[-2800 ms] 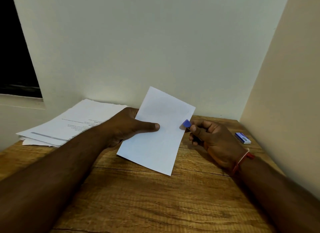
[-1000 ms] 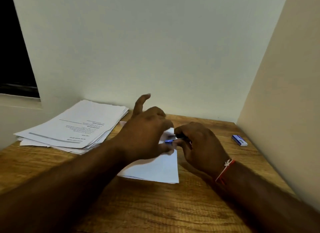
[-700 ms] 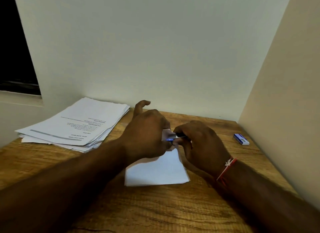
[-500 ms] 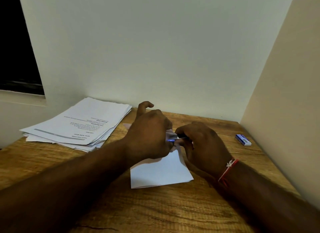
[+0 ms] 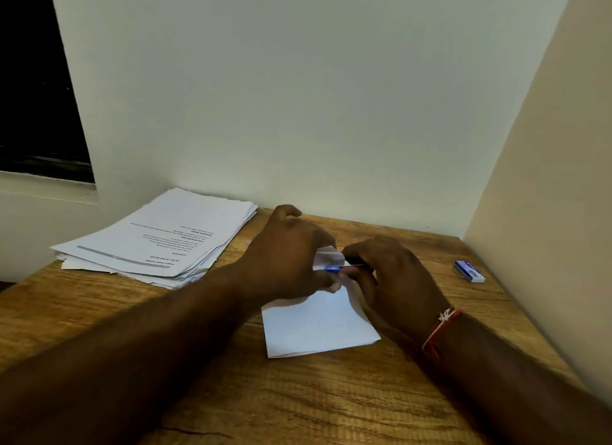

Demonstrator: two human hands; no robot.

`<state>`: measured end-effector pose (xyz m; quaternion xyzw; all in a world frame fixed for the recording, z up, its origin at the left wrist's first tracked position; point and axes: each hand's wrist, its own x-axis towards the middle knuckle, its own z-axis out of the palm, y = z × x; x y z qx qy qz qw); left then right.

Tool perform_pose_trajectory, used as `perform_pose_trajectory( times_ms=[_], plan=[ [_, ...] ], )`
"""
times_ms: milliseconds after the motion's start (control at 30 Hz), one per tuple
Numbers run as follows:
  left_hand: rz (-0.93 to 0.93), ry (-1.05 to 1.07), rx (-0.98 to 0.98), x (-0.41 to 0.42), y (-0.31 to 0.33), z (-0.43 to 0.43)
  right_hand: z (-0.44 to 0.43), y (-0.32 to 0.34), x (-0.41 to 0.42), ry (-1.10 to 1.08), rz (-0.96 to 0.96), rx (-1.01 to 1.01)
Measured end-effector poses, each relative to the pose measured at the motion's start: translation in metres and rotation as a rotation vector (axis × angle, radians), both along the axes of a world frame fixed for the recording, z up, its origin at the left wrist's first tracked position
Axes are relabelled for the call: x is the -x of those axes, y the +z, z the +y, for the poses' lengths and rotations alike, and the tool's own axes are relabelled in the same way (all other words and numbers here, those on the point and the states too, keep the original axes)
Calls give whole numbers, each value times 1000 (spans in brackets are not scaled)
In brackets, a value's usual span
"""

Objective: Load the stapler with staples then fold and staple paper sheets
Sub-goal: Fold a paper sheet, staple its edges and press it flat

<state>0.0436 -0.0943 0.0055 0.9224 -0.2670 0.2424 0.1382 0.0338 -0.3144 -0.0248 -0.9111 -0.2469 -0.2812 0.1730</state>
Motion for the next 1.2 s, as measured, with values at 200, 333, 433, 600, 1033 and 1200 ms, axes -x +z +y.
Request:
perform_pose_trajectory(
  times_ms=[200, 333, 433, 600, 1033, 1200],
  plan=[
    [331, -20, 132, -25, 3, 37, -16, 4, -2, 84, 358, -251],
    [405, -15, 147, -32, 5, 47, -32, 7, -11, 47, 451, -428],
    [430, -34, 141, -29, 3, 45, -36, 6, -14, -29, 482, -403],
    [505, -101, 252, -23, 6, 44, -29, 4, -11, -95, 481, -255],
    [687, -180, 386, -16, 12, 41, -9, 14, 4, 72, 458, -584],
    [450, -142, 162, -20, 8, 37, 11, 12, 19, 97, 658, -618]
  ],
)
